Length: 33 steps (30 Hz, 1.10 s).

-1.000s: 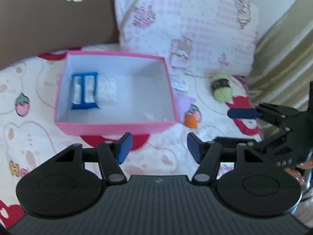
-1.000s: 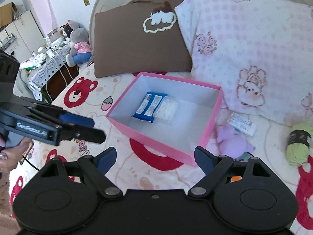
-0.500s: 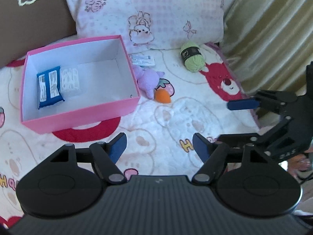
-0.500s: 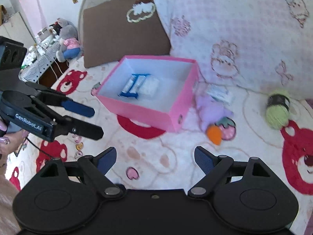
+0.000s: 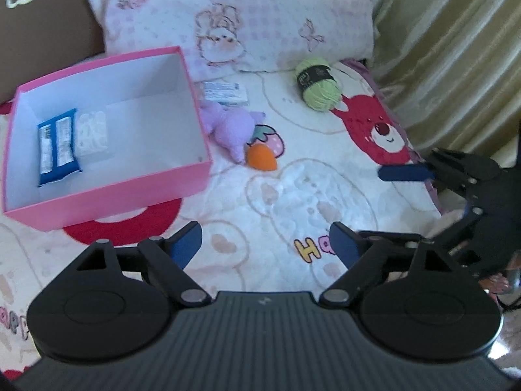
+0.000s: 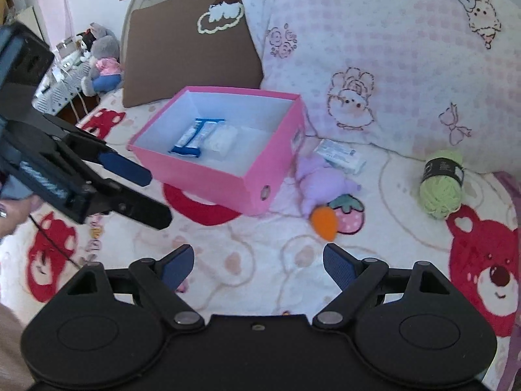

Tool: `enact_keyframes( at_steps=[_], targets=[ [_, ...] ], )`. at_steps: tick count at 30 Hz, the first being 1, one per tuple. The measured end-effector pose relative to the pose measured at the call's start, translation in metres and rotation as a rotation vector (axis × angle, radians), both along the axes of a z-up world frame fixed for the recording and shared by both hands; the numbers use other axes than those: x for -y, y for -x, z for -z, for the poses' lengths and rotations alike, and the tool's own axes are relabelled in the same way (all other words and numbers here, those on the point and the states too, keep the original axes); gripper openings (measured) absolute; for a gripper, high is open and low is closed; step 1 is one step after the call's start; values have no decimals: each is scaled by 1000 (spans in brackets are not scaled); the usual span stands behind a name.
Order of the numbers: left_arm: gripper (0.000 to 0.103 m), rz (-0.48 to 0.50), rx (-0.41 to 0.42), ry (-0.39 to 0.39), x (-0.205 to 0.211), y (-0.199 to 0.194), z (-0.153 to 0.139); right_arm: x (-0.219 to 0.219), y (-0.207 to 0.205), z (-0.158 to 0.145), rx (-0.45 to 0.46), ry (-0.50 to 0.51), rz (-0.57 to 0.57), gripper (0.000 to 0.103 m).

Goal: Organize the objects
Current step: 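Move the right tool toward the orange makeup sponge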

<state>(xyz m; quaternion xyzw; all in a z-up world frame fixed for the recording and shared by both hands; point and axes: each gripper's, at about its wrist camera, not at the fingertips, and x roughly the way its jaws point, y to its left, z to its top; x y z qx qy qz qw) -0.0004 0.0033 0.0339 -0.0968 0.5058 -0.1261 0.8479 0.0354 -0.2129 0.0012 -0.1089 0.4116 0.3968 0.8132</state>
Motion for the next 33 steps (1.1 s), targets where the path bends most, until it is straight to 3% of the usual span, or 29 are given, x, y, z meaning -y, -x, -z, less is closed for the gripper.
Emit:
enact_keyframes(
  at_steps=[4,8,17,23,29,33],
  targets=[
    [85,-22,7,28,9,-9,13,4,-4,22,72,2,-26,89],
    [85,-45,46,1,21,-16,28,4,-9,45,167,54,-49,89],
    [83,-29,58,16,48,-36,61,17,-30,76,219,-37,-51,89],
    [82,-53,80,30,55,-50,83,13,-39,93,240,-27,-101,89],
    [82,-99,79,45,59,-66,107,0,-50,110,237,72,-140,88],
    [82,-115,80,60,58,-71,118,1,-53,116,228,74,-153,88]
  ],
)
